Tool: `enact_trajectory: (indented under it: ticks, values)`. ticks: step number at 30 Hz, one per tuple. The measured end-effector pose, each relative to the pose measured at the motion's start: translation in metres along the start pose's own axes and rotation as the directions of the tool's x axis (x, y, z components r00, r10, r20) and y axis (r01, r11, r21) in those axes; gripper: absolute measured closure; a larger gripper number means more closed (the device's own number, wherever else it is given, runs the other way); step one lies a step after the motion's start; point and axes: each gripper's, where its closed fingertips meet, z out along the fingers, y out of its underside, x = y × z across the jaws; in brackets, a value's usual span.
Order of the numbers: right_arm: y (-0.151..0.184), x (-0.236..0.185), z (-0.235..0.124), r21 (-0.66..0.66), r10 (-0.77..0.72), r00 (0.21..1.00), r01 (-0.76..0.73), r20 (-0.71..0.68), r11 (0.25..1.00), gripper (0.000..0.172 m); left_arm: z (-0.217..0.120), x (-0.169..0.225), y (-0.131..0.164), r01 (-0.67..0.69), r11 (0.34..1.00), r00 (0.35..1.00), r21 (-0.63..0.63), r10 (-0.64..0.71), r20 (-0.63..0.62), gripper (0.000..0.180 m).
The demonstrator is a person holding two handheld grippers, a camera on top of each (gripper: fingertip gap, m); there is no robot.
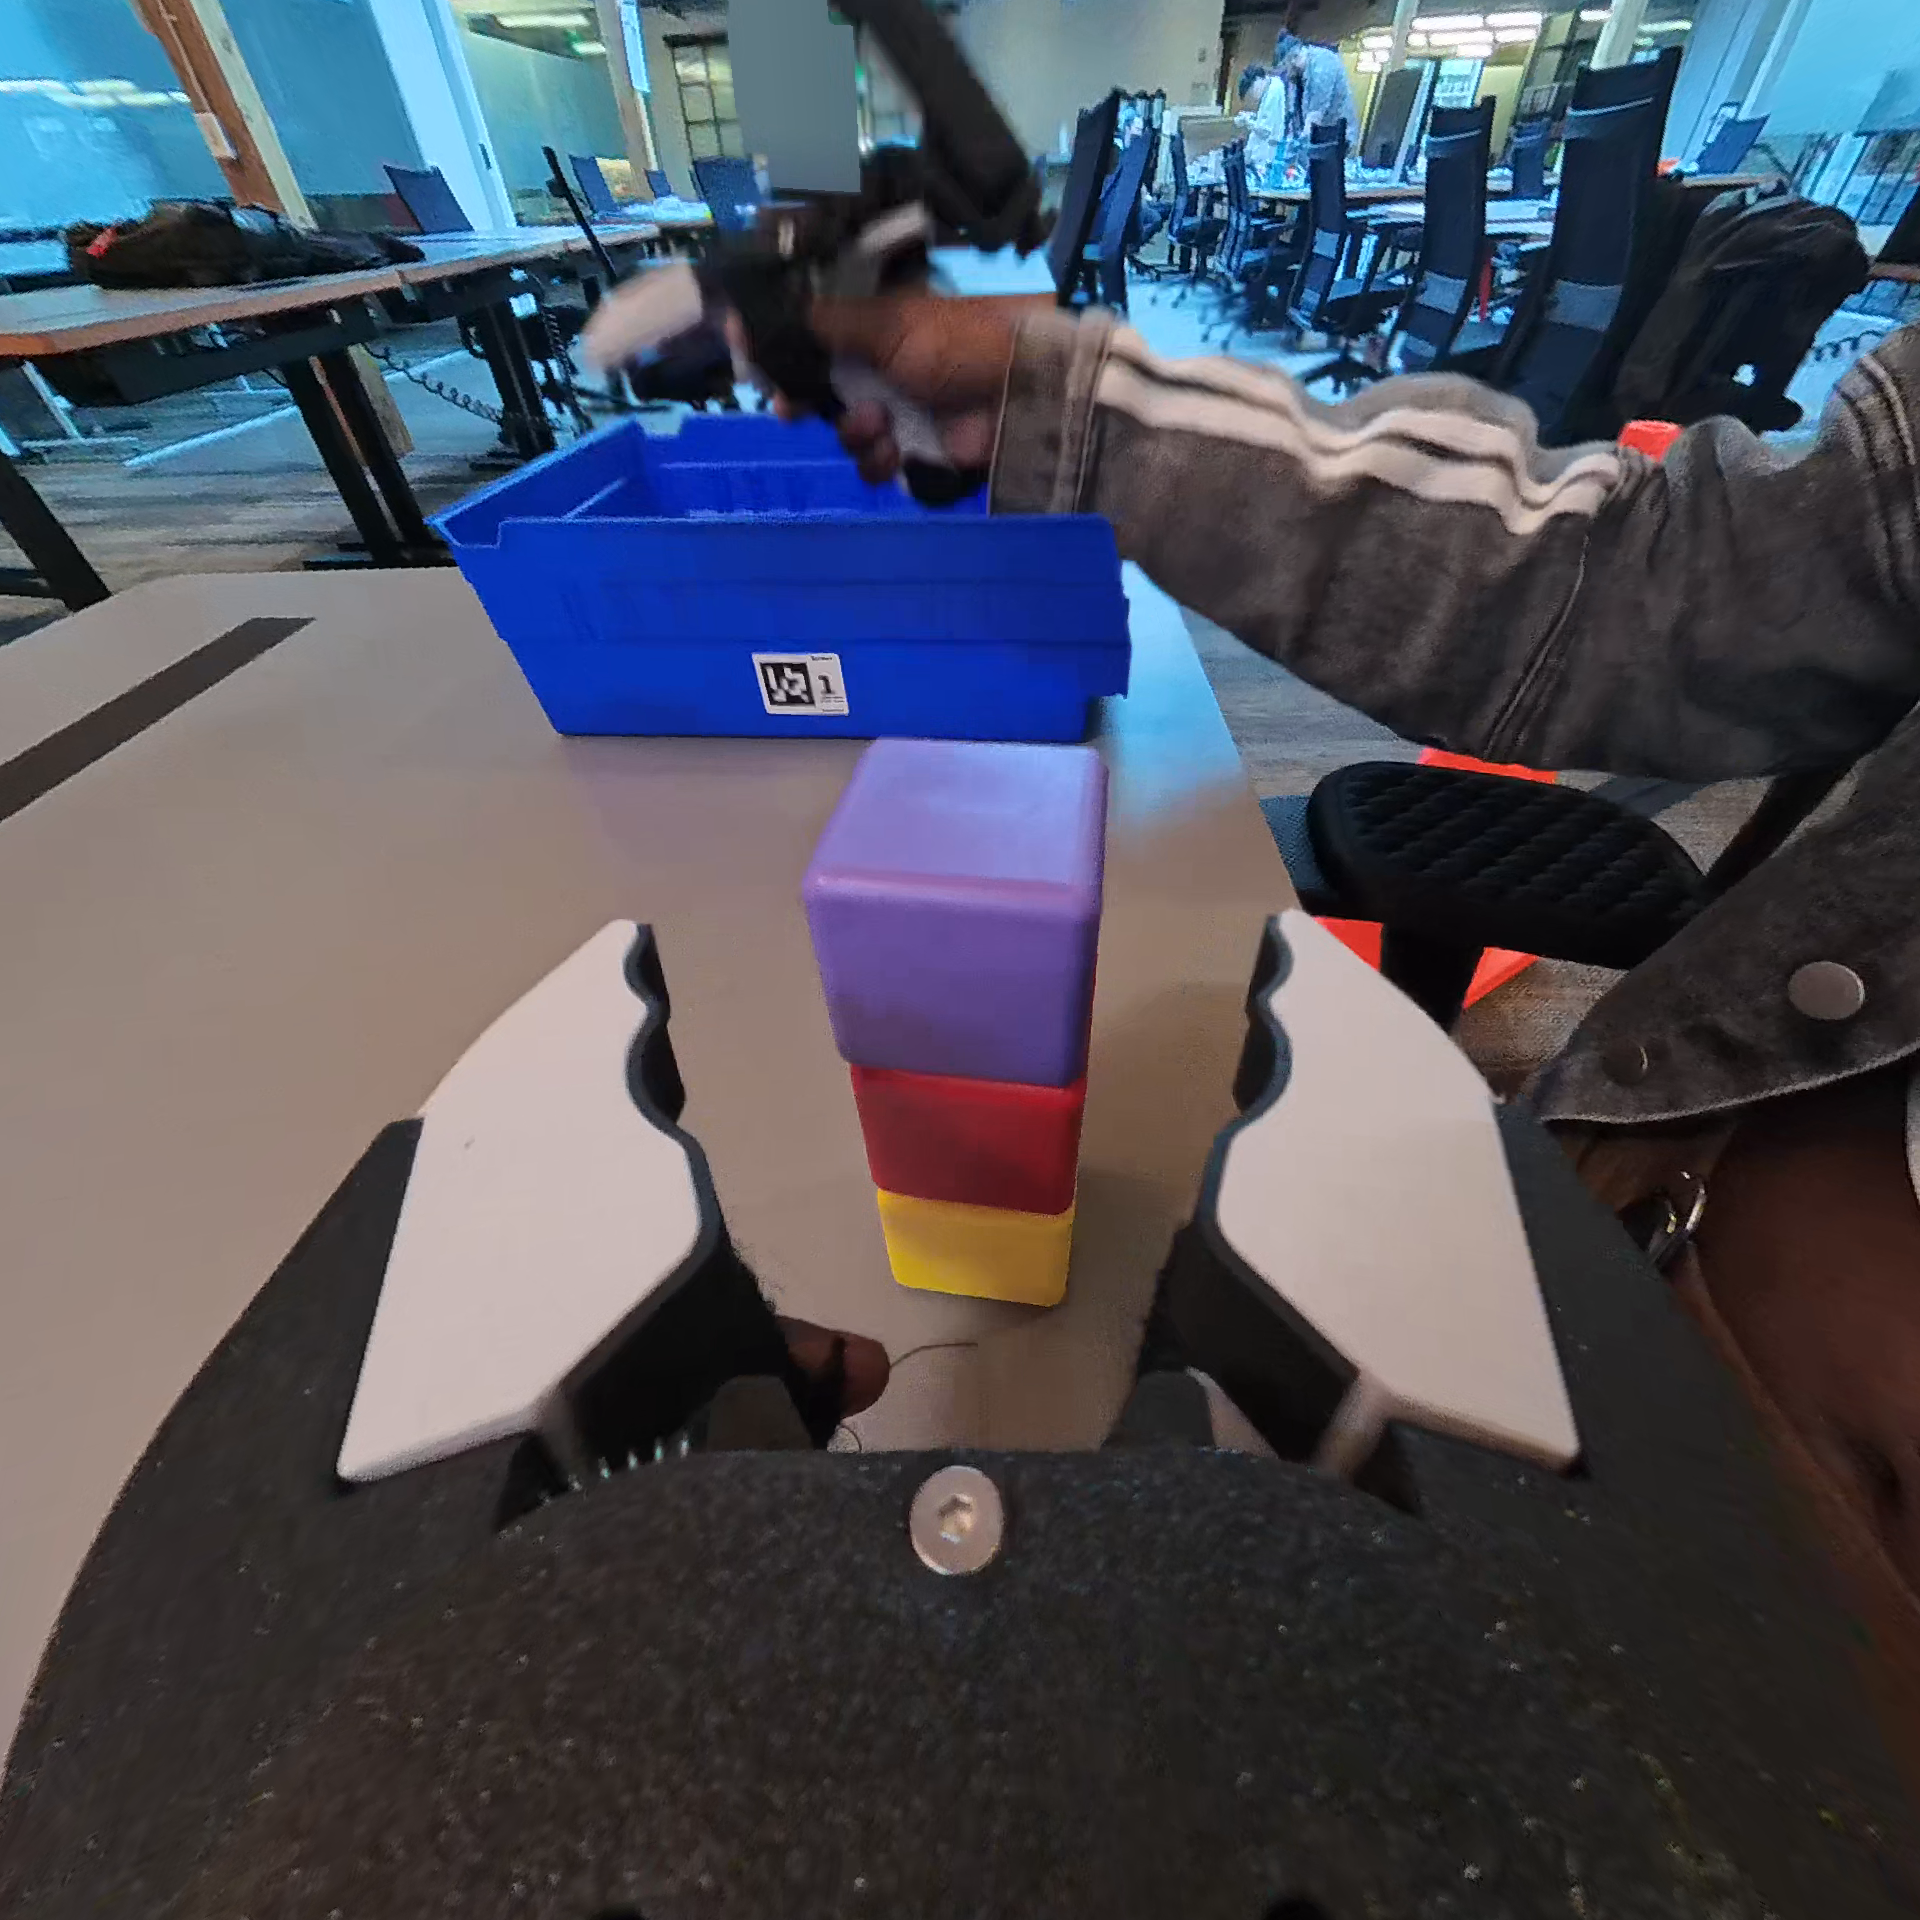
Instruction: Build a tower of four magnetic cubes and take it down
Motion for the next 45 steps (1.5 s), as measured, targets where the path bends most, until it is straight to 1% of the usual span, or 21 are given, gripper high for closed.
enact_trajectory:
  ticks: [3, 4, 6, 7, 9, 11, 14, 16, 19, 22, 24, 25, 28, 31, 33, 35, 36, 39, 41, 43, 45]
  values:
    - [-0.054, -0.058, -0.048, 0.215, -0.063, 0.978, 0.019, 0.199, 0.977, 0.073, 0.003, 0.002, 0.014, -0.003, 0.998, 1.0, -0.061, 0.002, -0.022, 0.072]
    - [-0.065, -0.087, -0.066, 0.26, -0.106, 0.951, 0.028, 0.291, 0.965, 0.073, 0.005, 0.003, 0.018, -0.005, 0.997, 0.999, -0.08, 0.002, -0.032, 0.073]
    - [-0.071, -0.151, -0.1, 0.31, -0.207, 0.846, 0.053, 0.491, 0.949, 0.075, 0.01, 0.006, 0.028, -0.011, 0.992, 0.999, -0.123, 0.005, -0.046, 0.075]
    - [-0.065, -0.183, -0.115, 0.313, -0.258, 0.769, 0.079, 0.584, 0.946, 0.078, 0.013, 0.007, 0.032, -0.019, 0.989, 0.999, -0.144, 0.012, -0.05, 0.076]
    - [-0.039, -0.239, -0.139, 0.286, -0.327, 0.595, 0.167, 0.734, 0.944, 0.08, 0.016, 0.007, 0.04, -0.038, 0.982, 0.999, -0.187, 0.03, -0.045, 0.086]
    - [-0.003, -0.277, -0.149, 0.249, -0.359, 0.442, 0.289, 0.822, 0.925, 0.083, 0.016, 0.006, 0.045, -0.053, 0.976, 0.998, -0.21, 0.047, -0.033, 0.098]
    - [0.049, -0.306, -0.143, 0.193, -0.369, 0.321, 0.466, 0.872, 0.864, 0.091, 0.015, 0.006, 0.045, -0.049, 0.977, 0.998, -0.207, 0.043, -0.034, 0.116]
    - [0.076, -0.316, -0.136, 0.152, -0.344, 0.277, 0.539, 0.897, 0.828, 0.098, 0.015, 0.006, 0.045, -0.042, 0.978, 0.999, -0.205, 0.035, -0.039, 0.128]
    - [0.1, -0.323, -0.125, 0.114, -0.326, 0.254, 0.603, 0.911, 0.79, 0.102, 0.015, 0.008, 0.045, -0.045, 0.978, 0.998, -0.204, 0.035, -0.053, 0.129]
    - [0.114, -0.326, -0.121, 0.103, -0.318, 0.227, 0.644, 0.921, 0.758, 0.107, 0.015, 0.009, 0.045, -0.046, 0.978, 0.998, -0.204, 0.035, -0.054, 0.129]
    - [0.117, -0.327, -0.121, 0.108, -0.322, 0.217, 0.652, 0.922, 0.75, 0.116, 0.015, 0.009, 0.045, -0.045, 0.978, 0.998, -0.205, 0.035, -0.054, 0.129]
    - [0.117, -0.327, -0.118, 0.115, -0.336, 0.224, 0.653, 0.915, 0.749, 0.125, 0.015, 0.009, 0.045, -0.047, 0.978, 0.998, -0.205, 0.036, -0.058, 0.129]
    - [0.116, -0.326, -0.117, 0.131, -0.352, 0.227, 0.644, 0.908, 0.753, 0.126, 0.015, 0.009, 0.046, -0.043, 0.977, 0.998, -0.208, 0.032, -0.055, 0.129]
    - [0.112, -0.322, -0.116, 0.137, -0.373, 0.259, 0.63, 0.891, 0.764, 0.126, 0.016, 0.008, 0.046, -0.039, 0.976, 0.999, -0.214, 0.03, -0.042, 0.129]
    - [0.093, -0.319, -0.118, 0.167, -0.386, 0.302, 0.558, 0.872, 0.813, 0.126, 0.015, 0.007, 0.046, -0.037, 0.976, 0.999, -0.215, 0.028, -0.044, 0.129]
    - [0.059, -0.31, -0.121, 0.199, -0.389, 0.376, 0.453, 0.841, 0.869, 0.126, 0.015, 0.008, 0.046, -0.039, 0.976, 0.999, -0.216, 0.03, -0.043, 0.129]
    - [0.042, -0.301, -0.123, 0.224, -0.405, 0.421, 0.416, 0.811, 0.881, 0.126, 0.015, 0.008, 0.046, -0.039, 0.976, 0.999, -0.216, 0.03, -0.044, 0.129]
    - [-0.011, -0.257, -0.121, 0.28, -0.447, 0.62, 0.353, 0.645, 0.893, 0.126, 0.015, 0.008, 0.046, -0.04, 0.976, 0.999, -0.216, 0.031, -0.044, 0.129]
    - [-0.038, -0.216, -0.118, 0.291, -0.425, 0.756, 0.316, 0.498, 0.903, 0.126, 0.015, 0.008, 0.046, -0.041, 0.975, 0.999, -0.216, 0.032, -0.044, 0.129]
    - [-0.053, -0.171, -0.115, 0.273, -0.367, 0.862, 0.281, 0.349, 0.92, 0.126, 0.015, 0.008, 0.046, -0.042, 0.976, 0.998, -0.216, 0.033, -0.044, 0.129]
    - [-0.054, -0.125, -0.107, 0.22, -0.307, 0.929, 0.261, 0.206, 0.94, 0.126, 0.015, 0.008, 0.045, -0.043, 0.976, 0.998, -0.215, 0.034, -0.044, 0.129]
